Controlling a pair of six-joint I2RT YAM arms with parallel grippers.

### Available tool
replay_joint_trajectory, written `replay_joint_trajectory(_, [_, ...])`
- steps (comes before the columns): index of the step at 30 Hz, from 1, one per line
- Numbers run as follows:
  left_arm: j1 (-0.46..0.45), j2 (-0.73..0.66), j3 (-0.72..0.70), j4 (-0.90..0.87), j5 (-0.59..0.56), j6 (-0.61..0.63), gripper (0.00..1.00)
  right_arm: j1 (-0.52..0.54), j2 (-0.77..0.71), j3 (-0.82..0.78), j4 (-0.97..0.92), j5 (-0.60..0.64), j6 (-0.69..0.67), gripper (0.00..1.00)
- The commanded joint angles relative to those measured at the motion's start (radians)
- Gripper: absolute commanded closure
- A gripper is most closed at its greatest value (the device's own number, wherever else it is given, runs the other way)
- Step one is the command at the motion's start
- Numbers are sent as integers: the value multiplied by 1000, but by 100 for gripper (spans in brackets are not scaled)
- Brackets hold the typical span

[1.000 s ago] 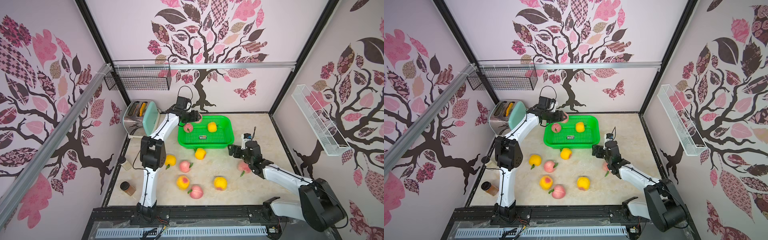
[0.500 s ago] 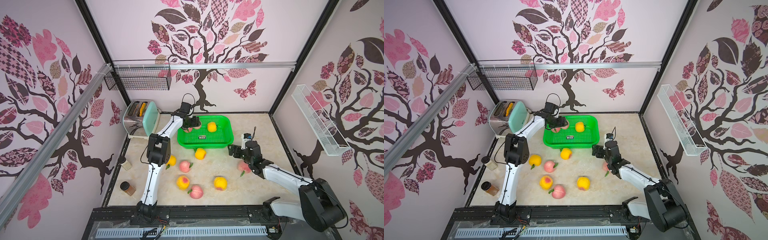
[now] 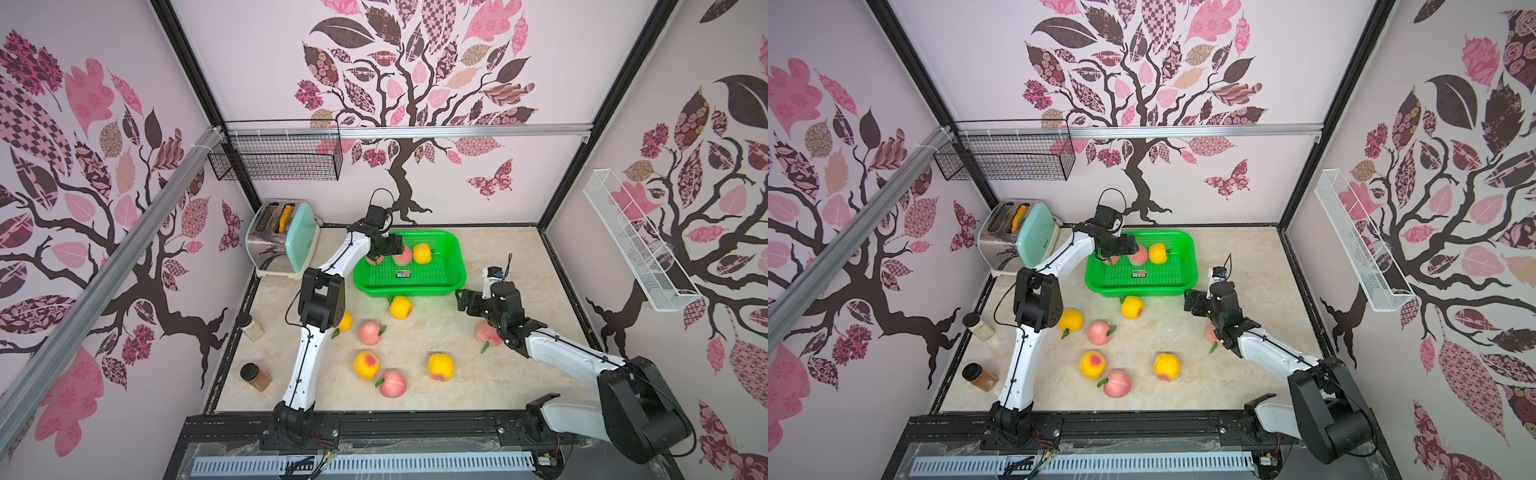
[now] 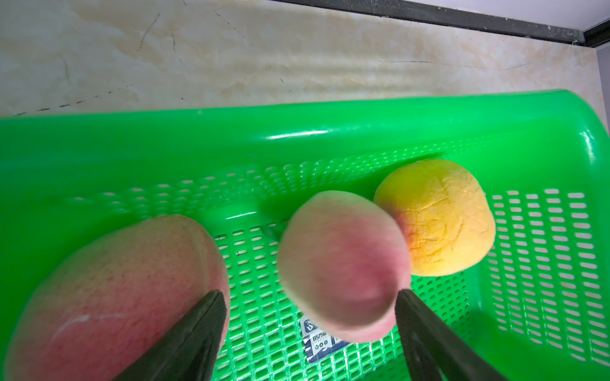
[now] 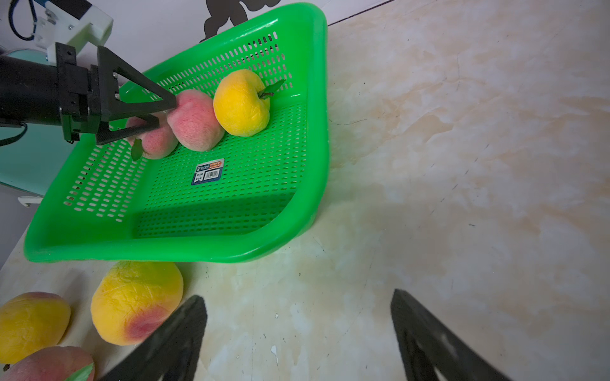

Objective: Put the peaches into the basket
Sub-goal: Place the peach in the basket, then pick up the peach from the center of the board.

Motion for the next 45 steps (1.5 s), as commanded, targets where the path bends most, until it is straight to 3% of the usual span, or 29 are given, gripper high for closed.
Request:
replay_joint_trajectory(1, [0, 21, 28, -15, -16, 10, 15, 5, -4, 36, 6, 1, -3, 10])
replay_joint_trajectory(12, [-8, -8, 34, -15, 4, 15, 17, 5, -2, 35, 6, 0, -4, 10])
replay_joint_trajectory(21, [-25, -113, -17, -27, 23, 34, 18, 5, 3, 36, 5, 4, -6, 10])
replay_joint_trajectory(25, [-26, -216, -117, 0, 27, 23, 18, 6, -21, 39, -14, 22, -18, 10])
replay_joint_trajectory(35, [-24, -548, -608, 156, 100, -45, 18, 6, -93, 48, -165, -9, 5, 10])
replay_joint_trajectory(42, [1, -712, -800, 168, 163, -70, 18, 6, -224, 72, -386, -62, 29, 10])
replay_joint_trajectory(45, [51, -757, -841, 133, 213, -63, 18, 4, -248, 102, -500, -68, 41, 9])
